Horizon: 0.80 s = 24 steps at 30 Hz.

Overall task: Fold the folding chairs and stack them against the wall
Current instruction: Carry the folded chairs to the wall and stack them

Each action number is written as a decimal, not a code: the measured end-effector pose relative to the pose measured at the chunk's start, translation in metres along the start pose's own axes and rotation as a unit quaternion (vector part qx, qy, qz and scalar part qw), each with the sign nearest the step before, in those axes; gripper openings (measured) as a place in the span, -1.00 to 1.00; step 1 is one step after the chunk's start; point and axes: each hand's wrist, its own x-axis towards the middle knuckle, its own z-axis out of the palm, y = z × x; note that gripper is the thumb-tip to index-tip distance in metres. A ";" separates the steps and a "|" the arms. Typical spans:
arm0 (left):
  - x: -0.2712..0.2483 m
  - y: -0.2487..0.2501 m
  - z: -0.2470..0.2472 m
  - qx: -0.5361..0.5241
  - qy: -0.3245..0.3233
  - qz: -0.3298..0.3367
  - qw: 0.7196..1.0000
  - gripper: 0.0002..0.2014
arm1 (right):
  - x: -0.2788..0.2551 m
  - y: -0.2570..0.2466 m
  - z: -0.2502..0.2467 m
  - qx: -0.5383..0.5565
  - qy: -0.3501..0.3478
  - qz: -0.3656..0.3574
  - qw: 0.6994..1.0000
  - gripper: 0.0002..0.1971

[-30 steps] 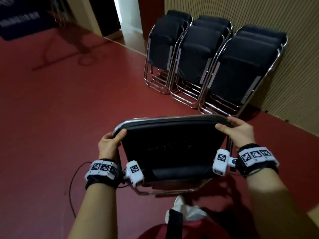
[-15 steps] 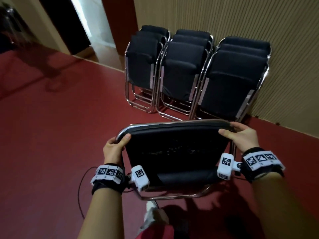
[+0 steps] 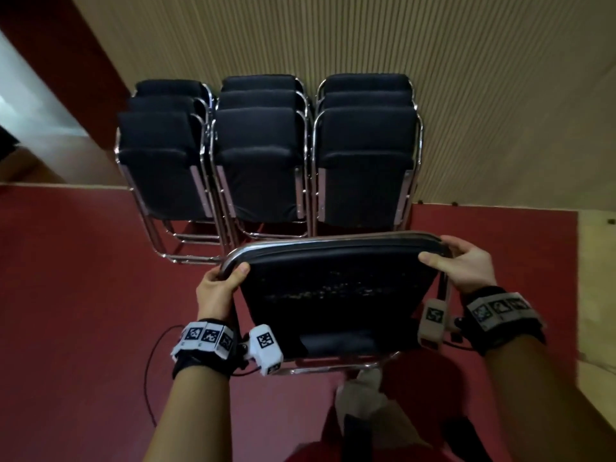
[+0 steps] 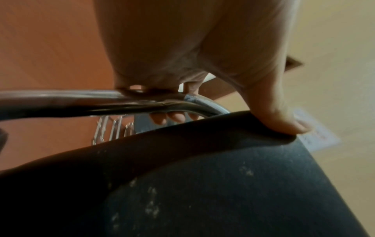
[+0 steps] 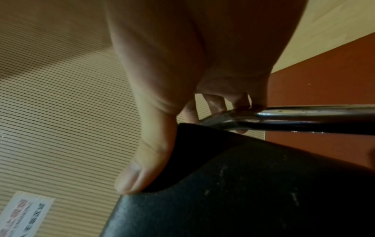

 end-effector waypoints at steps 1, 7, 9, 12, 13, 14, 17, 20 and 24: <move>0.014 0.002 0.017 0.005 -0.010 -0.003 1.000 -0.54 | 0.017 0.000 -0.001 0.002 0.011 -0.003 1.000 -0.42; 0.097 0.002 0.097 0.054 -0.031 -0.020 0.998 -0.30 | 0.106 -0.021 -0.003 0.016 0.040 0.012 0.999 -0.52; 0.122 0.001 0.120 0.055 -0.038 -0.022 0.998 0.00 | 0.132 -0.030 -0.004 0.030 0.046 0.021 0.998 -0.57; 0.160 -0.005 0.146 0.063 -0.060 -0.027 0.996 0.10 | 0.162 -0.038 -0.004 0.024 0.057 0.030 0.998 -0.46; 0.164 0.005 0.160 0.060 -0.068 -0.033 0.995 -0.01 | 0.177 -0.037 -0.004 0.022 0.062 0.036 0.997 -0.44; 0.168 0.015 0.173 0.052 -0.075 -0.035 0.995 -0.22 | 0.187 -0.037 -0.001 0.021 0.070 0.038 0.997 -0.43; 0.193 0.023 0.207 0.062 -0.092 -0.033 0.993 -0.78 | 0.220 -0.038 0.006 0.015 0.088 0.051 0.995 -0.37; 0.231 0.031 0.237 0.060 -0.105 -0.025 0.992 -0.81 | 0.252 -0.044 0.021 0.017 0.105 0.069 0.992 -0.43; 0.293 0.036 0.276 0.085 -0.128 -0.040 0.987 -0.70 | 0.299 -0.044 0.037 -0.009 0.125 0.093 0.988 -0.47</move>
